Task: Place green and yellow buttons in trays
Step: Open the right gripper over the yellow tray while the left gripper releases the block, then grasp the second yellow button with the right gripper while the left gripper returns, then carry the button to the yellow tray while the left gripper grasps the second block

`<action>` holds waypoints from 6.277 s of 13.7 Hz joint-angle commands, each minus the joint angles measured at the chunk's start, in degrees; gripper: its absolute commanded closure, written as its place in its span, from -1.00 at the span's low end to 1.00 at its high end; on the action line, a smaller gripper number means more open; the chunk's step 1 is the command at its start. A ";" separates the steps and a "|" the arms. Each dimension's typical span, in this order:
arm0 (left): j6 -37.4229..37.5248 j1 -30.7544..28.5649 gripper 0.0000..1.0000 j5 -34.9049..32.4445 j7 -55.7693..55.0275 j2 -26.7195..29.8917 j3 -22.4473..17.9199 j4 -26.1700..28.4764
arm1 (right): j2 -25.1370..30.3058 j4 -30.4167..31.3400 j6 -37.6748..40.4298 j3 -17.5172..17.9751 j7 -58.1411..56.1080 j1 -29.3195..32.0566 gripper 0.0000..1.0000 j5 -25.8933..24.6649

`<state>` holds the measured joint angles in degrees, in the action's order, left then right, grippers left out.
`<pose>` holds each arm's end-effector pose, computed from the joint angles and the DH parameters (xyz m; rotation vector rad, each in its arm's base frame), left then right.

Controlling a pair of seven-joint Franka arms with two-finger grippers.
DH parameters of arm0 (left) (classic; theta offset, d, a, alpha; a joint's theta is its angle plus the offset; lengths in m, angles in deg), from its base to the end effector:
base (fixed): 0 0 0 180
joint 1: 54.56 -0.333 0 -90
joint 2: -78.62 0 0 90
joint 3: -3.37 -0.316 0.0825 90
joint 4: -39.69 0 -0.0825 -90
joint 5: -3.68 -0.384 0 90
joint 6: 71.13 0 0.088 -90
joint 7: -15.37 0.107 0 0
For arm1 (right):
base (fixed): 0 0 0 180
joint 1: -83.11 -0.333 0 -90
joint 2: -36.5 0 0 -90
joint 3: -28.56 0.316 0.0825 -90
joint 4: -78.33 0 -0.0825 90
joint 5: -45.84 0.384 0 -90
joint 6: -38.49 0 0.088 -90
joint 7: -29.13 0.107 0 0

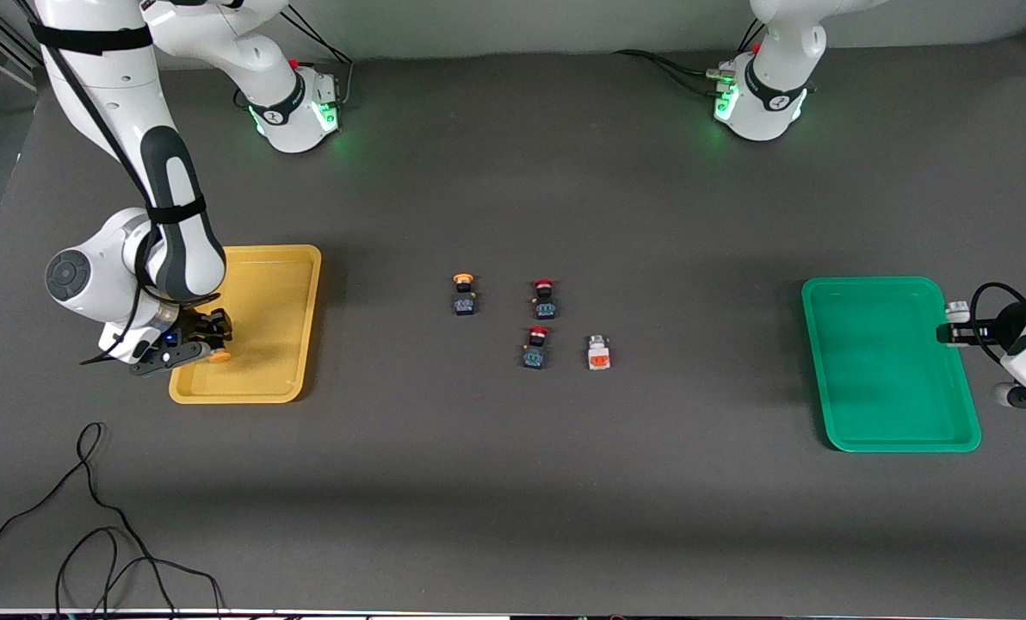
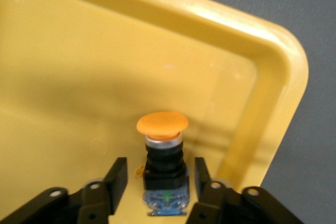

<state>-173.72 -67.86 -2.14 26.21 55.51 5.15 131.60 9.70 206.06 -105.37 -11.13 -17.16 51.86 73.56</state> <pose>0.6307 0.1396 0.3806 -3.0809 0.0307 0.3538 0.5311 -0.0922 0.2031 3.0986 0.4768 -0.0526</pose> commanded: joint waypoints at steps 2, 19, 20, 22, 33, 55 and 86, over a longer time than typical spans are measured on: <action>-10.59 -2.69 1.00 -1.30 2.61 0.79 0.58 8.88 | 2.63 -3.61 5.58 -2.22 0.05 -1.34 -0.99 0.94; -31.88 -6.48 -0.61 -2.97 6.13 -10.11 -0.03 13.29 | 2.46 -36.50 44.64 -4.43 57.32 -30.42 -0.99 -7.01; -31.80 -6.48 -0.64 -2.97 6.13 -10.11 -0.03 13.20 | 1.59 -36.50 43.41 -4.43 60.06 -33.31 -0.99 -4.63; -30.40 -6.48 -0.64 -2.97 6.13 -9.06 0.06 13.29 | 0.35 -36.85 39.99 -4.52 67.52 -39.29 -0.99 -3.55; -3.41 -3.75 -0.49 4.85 -1.41 -0.62 10.76 3.81 | -4.03 -18.31 12.83 -3.03 70.98 -46.70 -0.99 -2.76; -21.76 23.93 -0.53 3.71 -50.47 -16.70 19.48 -3.14 | -13.28 -17.96 4.72 1.81 68.97 -46.44 0.34 5.33; -22.43 29.03 1.00 -3.23 -60.67 -18.56 17.55 -2.43 | -14.06 -15.85 20.99 -11.56 17.90 -17.27 0.29 14.10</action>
<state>-201.51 -39.14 -4.63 -32.62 33.13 23.26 129.82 -3.43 191.91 -84.20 -24.41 1.39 32.58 85.07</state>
